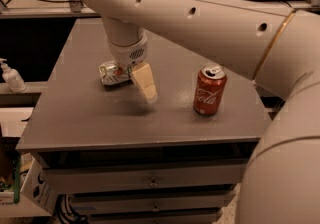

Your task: Knock 7up can over

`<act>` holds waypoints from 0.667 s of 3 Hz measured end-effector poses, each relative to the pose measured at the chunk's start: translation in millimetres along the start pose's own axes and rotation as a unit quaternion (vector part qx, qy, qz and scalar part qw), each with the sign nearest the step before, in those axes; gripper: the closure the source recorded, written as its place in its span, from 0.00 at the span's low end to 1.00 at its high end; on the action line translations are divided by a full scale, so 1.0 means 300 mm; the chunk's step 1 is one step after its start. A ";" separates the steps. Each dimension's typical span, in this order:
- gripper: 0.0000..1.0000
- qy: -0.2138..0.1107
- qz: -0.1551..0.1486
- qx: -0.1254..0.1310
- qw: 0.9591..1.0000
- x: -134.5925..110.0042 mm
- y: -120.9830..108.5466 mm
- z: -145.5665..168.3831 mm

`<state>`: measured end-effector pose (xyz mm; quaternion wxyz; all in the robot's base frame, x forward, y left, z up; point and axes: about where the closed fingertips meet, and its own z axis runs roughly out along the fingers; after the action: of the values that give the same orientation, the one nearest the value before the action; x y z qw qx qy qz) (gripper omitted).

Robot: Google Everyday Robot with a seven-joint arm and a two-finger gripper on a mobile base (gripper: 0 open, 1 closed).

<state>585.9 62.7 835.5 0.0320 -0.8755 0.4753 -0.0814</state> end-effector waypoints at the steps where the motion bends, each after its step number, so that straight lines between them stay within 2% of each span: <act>1: 0.00 -0.014 0.015 0.006 1.000 0.001 -0.013 -0.016; 2: 0.00 -0.062 0.057 0.034 0.996 0.023 -0.050 -0.074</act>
Offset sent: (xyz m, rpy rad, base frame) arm 0.0241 0.0100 0.0599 0.3475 0.0290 -0.1722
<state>598.1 65.7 860.0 0.0956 -0.8485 0.5188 -0.0410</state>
